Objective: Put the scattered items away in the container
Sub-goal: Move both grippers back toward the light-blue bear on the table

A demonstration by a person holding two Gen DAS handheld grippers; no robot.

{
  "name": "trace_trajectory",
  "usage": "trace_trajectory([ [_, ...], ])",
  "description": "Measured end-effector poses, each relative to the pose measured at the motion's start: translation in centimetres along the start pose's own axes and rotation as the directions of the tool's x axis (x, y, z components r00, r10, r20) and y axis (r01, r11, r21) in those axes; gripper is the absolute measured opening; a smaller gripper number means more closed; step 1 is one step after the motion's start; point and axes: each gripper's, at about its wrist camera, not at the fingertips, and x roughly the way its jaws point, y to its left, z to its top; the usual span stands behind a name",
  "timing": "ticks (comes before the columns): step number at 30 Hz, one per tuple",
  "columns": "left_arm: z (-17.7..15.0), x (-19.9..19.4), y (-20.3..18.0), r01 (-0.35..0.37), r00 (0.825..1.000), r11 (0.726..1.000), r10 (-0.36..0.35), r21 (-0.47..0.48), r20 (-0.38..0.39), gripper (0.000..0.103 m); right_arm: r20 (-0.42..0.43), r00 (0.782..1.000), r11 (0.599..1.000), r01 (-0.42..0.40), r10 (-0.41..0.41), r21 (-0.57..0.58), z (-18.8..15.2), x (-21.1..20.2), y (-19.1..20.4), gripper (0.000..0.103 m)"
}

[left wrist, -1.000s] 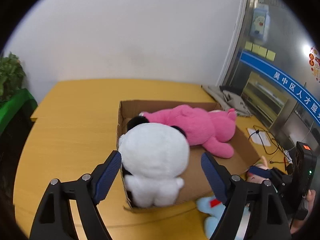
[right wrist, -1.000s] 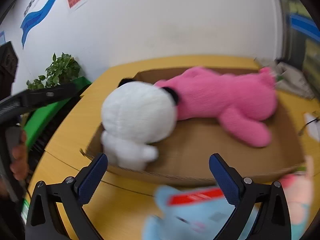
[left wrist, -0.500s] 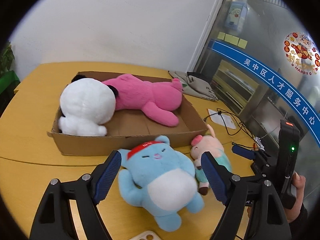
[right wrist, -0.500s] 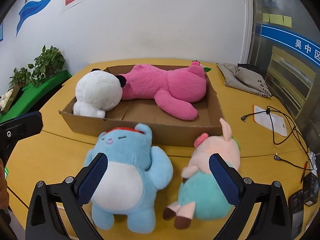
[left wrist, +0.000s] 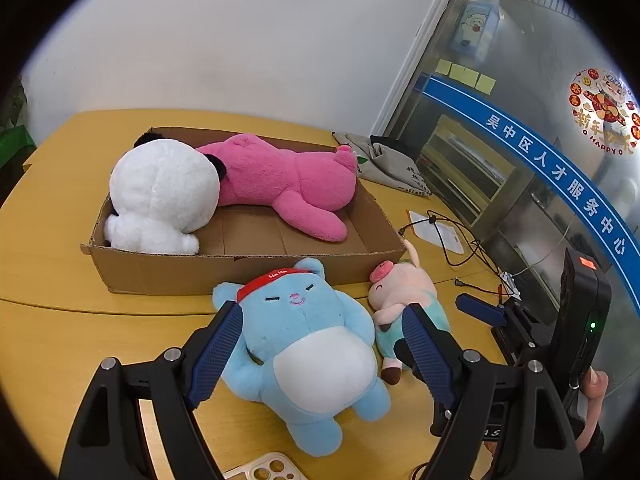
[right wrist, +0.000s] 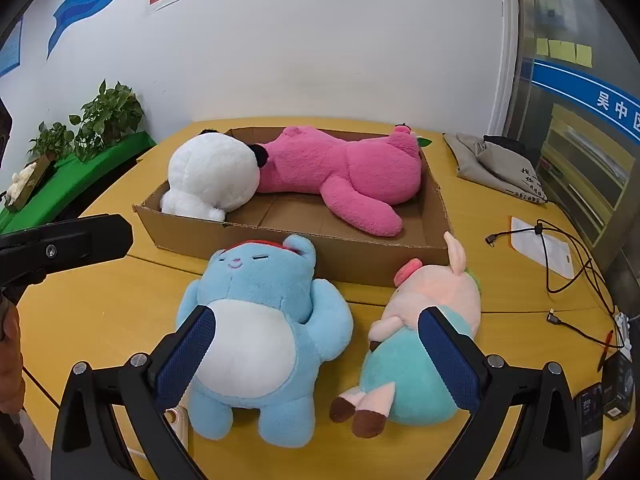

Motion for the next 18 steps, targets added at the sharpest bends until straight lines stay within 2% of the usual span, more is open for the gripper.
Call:
trace_trajectory([
  [18, -0.42, 0.81, -0.22, 0.025, 0.999, 1.000, -0.025, -0.006, -0.023, 0.082, -0.021, 1.000, 1.000, -0.013, 0.013, 0.006, -0.59, 0.30, 0.02, 0.103],
])
